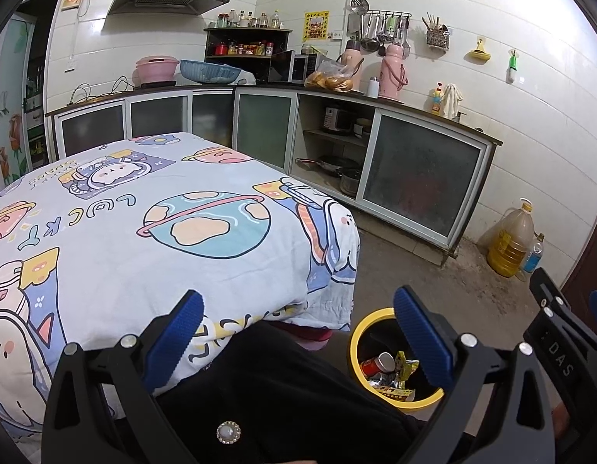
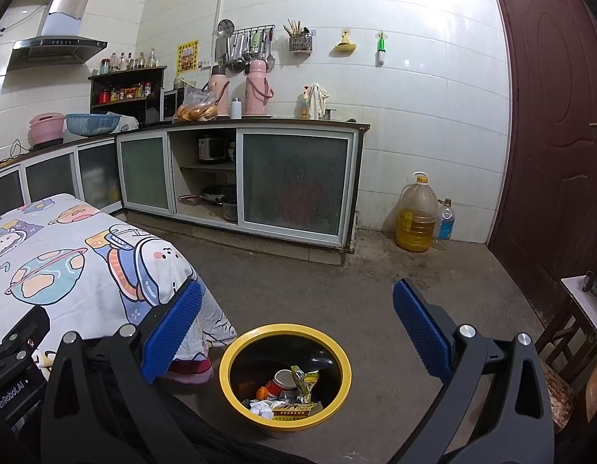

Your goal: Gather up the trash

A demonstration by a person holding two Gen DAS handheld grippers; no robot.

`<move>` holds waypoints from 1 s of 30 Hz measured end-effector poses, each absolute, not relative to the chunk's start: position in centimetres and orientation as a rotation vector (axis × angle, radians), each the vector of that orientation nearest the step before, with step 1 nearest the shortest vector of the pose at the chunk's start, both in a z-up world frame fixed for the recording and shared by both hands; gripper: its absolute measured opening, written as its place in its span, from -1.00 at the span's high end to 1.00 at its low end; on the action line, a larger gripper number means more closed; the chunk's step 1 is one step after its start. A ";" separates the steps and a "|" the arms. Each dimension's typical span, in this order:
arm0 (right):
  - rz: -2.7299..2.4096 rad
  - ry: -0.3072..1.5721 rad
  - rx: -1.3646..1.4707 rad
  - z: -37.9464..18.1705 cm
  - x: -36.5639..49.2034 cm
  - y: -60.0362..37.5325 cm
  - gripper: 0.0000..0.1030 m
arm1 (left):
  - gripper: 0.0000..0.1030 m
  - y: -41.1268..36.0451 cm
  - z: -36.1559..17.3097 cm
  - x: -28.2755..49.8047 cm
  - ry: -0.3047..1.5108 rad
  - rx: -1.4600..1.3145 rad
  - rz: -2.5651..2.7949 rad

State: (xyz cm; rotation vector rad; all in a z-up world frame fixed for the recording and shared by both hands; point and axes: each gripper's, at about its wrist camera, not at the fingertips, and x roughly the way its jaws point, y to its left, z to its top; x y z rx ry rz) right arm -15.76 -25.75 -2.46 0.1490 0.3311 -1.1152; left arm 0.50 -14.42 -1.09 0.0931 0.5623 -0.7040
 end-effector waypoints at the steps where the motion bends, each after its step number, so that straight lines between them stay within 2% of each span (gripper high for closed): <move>1: -1.116 0.332 0.149 -2.5 -15.7 -25.8 -0.84 | -0.85 -14.4 -1.1 0.5 0.563 0.094 -0.705; 30: -1.114 0.334 0.151 -2.1 -15.8 -26.2 -0.84 | -0.85 -14.5 -1.3 0.5 0.568 0.099 -0.710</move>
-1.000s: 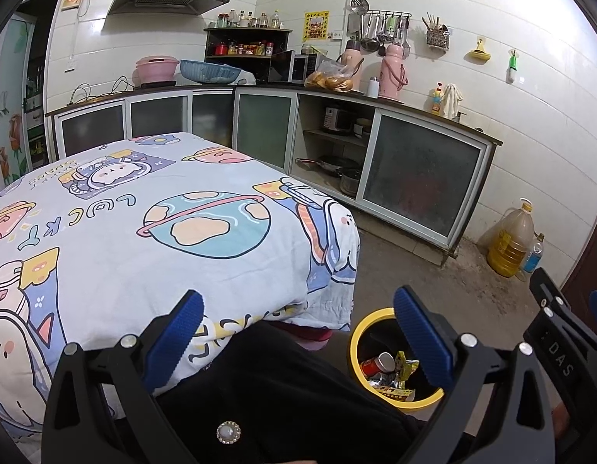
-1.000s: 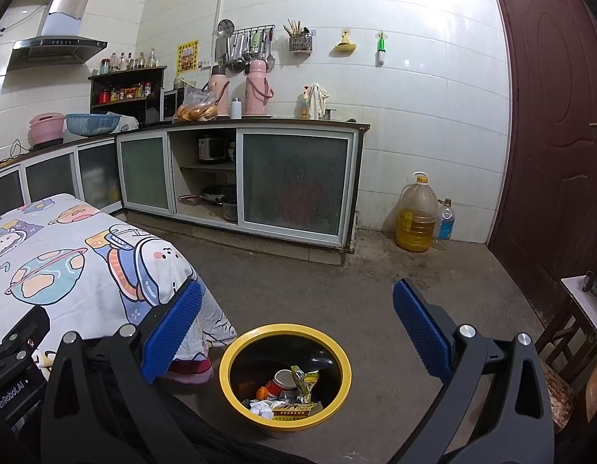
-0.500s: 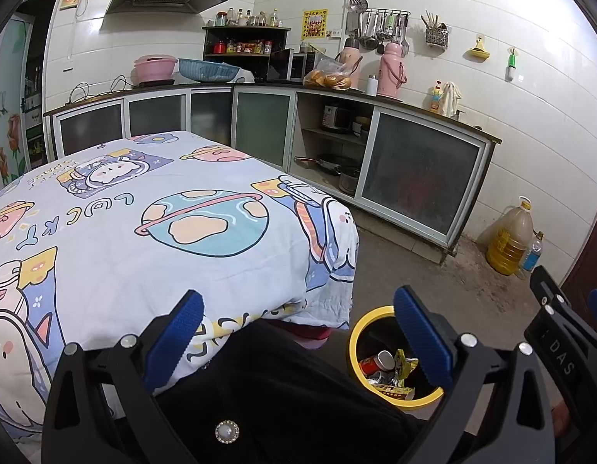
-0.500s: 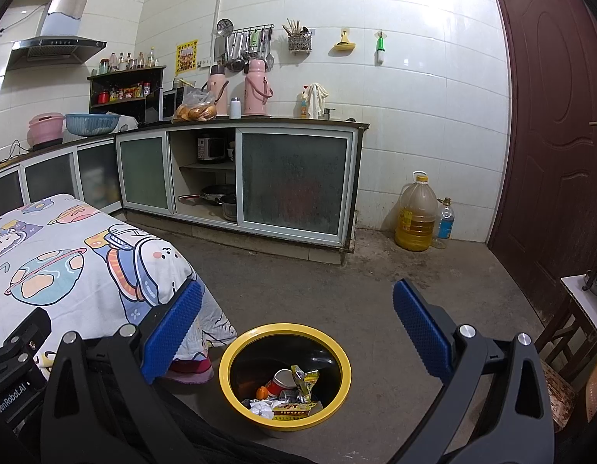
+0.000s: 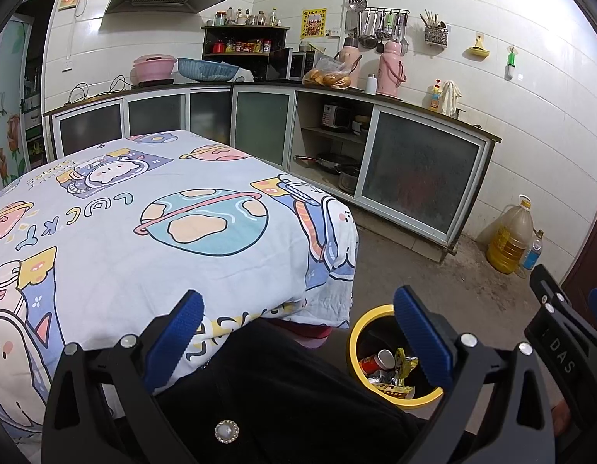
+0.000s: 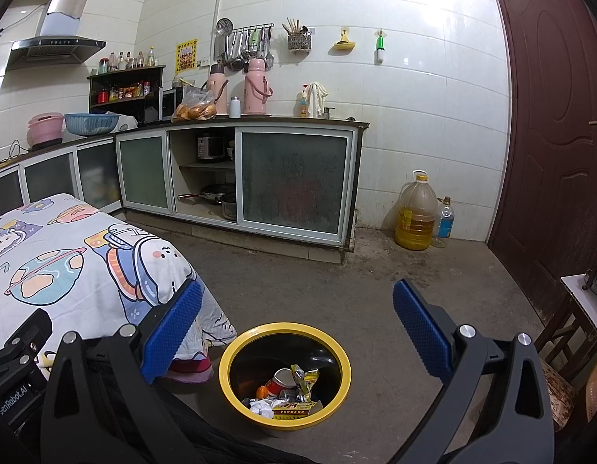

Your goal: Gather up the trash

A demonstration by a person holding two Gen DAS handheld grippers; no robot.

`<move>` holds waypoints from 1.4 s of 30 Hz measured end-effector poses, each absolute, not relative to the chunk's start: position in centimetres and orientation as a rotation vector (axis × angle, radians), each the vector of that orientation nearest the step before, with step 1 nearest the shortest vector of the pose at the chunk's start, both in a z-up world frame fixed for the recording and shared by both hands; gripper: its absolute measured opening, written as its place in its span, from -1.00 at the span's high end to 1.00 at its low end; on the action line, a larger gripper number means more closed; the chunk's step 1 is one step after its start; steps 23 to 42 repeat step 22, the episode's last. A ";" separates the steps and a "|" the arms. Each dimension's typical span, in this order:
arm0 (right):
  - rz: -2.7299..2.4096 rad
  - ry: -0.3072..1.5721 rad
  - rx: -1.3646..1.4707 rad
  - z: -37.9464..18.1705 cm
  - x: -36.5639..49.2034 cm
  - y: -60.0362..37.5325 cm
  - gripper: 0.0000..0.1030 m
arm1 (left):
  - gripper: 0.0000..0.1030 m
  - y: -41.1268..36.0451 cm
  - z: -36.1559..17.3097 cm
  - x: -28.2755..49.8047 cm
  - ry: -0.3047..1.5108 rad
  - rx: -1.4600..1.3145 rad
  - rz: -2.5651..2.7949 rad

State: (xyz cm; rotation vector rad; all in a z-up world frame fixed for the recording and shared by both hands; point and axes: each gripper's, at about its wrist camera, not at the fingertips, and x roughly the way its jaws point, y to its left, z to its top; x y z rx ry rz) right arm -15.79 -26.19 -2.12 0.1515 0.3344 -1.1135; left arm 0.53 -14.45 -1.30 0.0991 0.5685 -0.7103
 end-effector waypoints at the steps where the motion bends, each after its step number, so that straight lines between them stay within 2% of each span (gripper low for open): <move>1: -1.114 0.335 0.152 -2.2 -15.9 -26.1 -0.84 | -0.85 -14.4 -1.3 0.5 0.568 0.099 -0.710; 42: -1.114 0.338 0.156 -2.1 -15.9 -26.4 -0.84 | -0.85 -14.4 -1.6 0.8 0.581 0.107 -0.711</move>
